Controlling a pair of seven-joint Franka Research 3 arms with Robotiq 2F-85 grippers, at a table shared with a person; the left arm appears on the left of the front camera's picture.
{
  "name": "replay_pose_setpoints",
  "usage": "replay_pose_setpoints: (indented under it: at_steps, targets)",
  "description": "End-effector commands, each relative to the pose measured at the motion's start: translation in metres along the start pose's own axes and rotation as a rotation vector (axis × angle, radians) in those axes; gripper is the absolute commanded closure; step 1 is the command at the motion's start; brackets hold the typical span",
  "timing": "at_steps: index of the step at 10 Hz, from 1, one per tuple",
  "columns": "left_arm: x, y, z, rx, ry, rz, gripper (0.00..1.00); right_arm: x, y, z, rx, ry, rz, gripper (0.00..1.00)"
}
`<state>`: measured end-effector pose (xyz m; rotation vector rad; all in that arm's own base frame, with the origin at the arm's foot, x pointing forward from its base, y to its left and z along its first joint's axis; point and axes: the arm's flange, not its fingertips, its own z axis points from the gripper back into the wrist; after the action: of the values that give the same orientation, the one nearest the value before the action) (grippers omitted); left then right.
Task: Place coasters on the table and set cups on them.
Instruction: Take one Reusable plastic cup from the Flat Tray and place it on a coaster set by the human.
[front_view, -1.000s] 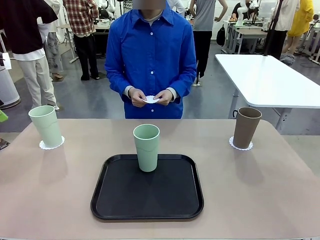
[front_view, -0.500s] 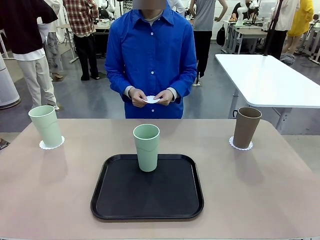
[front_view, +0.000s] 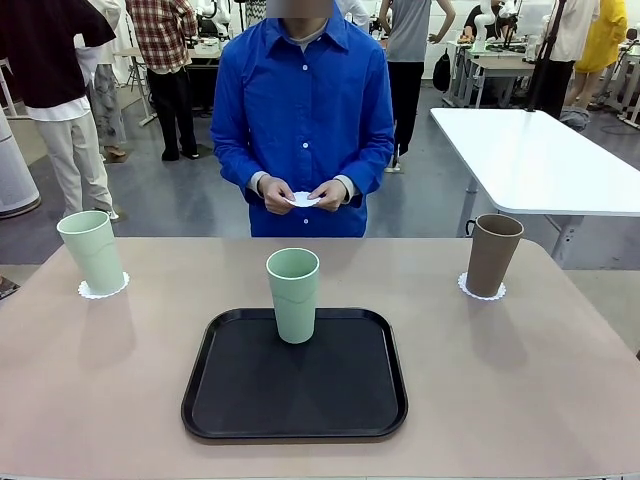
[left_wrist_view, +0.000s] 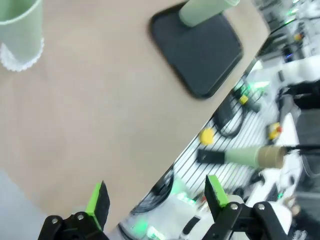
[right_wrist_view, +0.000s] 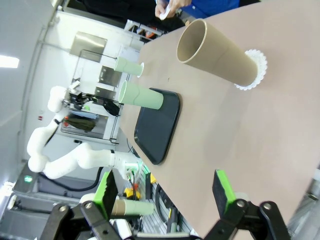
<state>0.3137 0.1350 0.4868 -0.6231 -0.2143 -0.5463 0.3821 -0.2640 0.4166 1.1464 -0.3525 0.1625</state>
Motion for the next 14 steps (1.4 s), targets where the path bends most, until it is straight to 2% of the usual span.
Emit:
replay_pose_setpoints:
  at_steps: [1, 3, 5, 7, 9, 11, 14]
  targets:
    - [-0.006, 0.046, 0.027, -0.208, -0.208, 0.029, 0.0, -0.001, 0.002, 0.001, -0.014, 0.008, -0.004, 0.0]
    - [0.0, 0.086, 0.038, -0.287, -0.248, 0.077, 0.0, -0.001, 0.002, 0.001, -0.014, 0.008, -0.004, 0.0]
    - [0.006, 0.122, 0.064, -0.385, -0.218, 0.119, 0.0, -0.001, 0.002, 0.001, -0.014, 0.008, -0.004, 0.0]
    - [0.001, 0.155, 0.074, -0.434, -0.217, 0.194, 0.0, -0.001, 0.002, 0.001, -0.014, 0.008, -0.004, 0.0]
    - [-0.011, 0.177, 0.082, -0.477, -0.266, 0.237, 0.0, -0.001, 0.002, 0.001, -0.014, 0.008, -0.004, 0.0]
    - [-0.02, 0.189, 0.084, -0.508, -0.301, 0.248, 0.0, -0.001, 0.002, 0.001, -0.014, 0.008, -0.004, 0.0]
    - [-0.026, 0.176, 0.078, -0.471, -0.319, 0.21, 0.0, -0.001, 0.002, 0.001, -0.014, 0.008, -0.004, 0.0]
